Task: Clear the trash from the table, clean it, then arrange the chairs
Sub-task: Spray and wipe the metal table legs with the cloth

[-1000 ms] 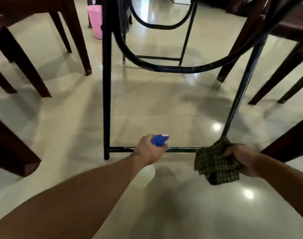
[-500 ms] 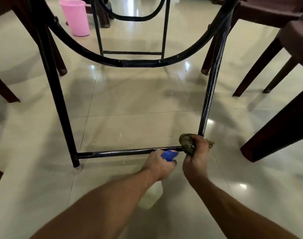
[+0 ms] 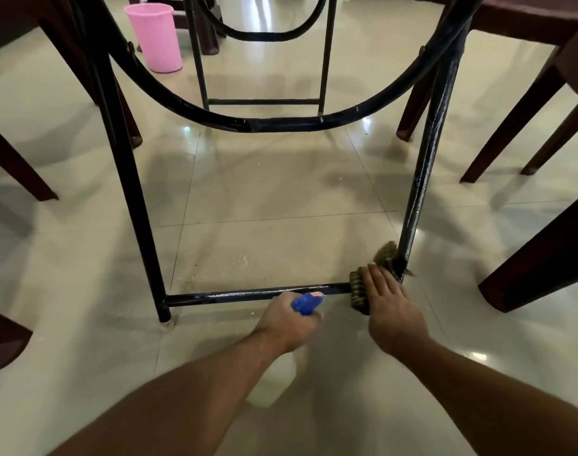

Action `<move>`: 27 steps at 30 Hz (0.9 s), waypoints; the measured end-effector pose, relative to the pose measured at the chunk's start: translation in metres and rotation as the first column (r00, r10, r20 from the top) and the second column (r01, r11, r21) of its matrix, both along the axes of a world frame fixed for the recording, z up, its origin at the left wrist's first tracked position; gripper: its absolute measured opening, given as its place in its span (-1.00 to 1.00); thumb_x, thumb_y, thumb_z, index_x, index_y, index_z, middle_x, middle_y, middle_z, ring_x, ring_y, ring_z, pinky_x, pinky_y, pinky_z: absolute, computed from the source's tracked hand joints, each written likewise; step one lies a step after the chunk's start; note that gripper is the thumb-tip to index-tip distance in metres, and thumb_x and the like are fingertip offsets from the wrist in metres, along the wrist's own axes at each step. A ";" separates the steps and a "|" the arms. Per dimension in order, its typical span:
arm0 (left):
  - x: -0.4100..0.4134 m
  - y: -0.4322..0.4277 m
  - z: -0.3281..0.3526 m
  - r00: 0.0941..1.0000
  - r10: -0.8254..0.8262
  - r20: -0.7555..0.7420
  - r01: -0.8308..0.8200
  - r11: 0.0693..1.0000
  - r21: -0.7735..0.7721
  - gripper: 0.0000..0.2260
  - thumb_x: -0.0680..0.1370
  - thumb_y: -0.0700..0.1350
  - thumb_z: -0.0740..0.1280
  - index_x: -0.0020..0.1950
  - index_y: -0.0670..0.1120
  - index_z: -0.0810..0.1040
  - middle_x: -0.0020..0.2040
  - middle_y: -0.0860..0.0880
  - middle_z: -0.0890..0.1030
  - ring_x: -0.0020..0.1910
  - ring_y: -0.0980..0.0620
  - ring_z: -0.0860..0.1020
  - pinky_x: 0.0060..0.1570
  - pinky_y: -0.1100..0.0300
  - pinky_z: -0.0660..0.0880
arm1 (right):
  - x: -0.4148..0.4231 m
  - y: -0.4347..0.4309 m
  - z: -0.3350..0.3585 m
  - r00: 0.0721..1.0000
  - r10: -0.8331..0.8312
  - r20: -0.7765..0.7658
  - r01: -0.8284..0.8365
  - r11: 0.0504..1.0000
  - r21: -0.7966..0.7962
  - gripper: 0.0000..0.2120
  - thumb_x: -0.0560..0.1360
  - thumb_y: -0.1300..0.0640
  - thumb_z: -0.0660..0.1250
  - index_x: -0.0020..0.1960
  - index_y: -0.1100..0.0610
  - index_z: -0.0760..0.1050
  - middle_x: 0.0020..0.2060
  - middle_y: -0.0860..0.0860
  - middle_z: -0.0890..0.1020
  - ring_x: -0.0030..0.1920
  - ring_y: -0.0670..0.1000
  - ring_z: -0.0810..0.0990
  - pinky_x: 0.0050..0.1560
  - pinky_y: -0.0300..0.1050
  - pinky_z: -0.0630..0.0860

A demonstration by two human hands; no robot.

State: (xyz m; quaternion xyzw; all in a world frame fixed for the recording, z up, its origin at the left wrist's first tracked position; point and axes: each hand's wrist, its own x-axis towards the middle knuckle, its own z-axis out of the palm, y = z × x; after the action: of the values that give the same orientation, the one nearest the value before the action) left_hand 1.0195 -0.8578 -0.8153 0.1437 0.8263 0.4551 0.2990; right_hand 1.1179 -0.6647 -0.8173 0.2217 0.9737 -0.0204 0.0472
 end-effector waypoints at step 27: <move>-0.033 -0.042 0.015 0.998 0.059 0.024 -0.061 0.991 0.119 -0.58 0.38 0.06 0.36 -0.12 -0.32 0.50 -0.38 -0.09 0.43 -0.39 -0.01 0.33 -0.36 0.06 0.38 | -0.031 0.026 -0.008 0.379 -0.900 -0.217 0.445 0.383 -0.810 -0.70 0.52 0.36 0.25 0.21 0.15 0.35 -0.07 0.10 0.55 -0.11 0.18 0.60 -0.28 -0.31 0.50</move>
State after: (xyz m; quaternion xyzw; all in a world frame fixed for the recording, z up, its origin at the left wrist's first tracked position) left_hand 0.9870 -0.9001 -0.8005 0.1317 0.7984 0.5139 0.2847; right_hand 1.0867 -0.6389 -0.8251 0.5766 0.6505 -0.4384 -0.2283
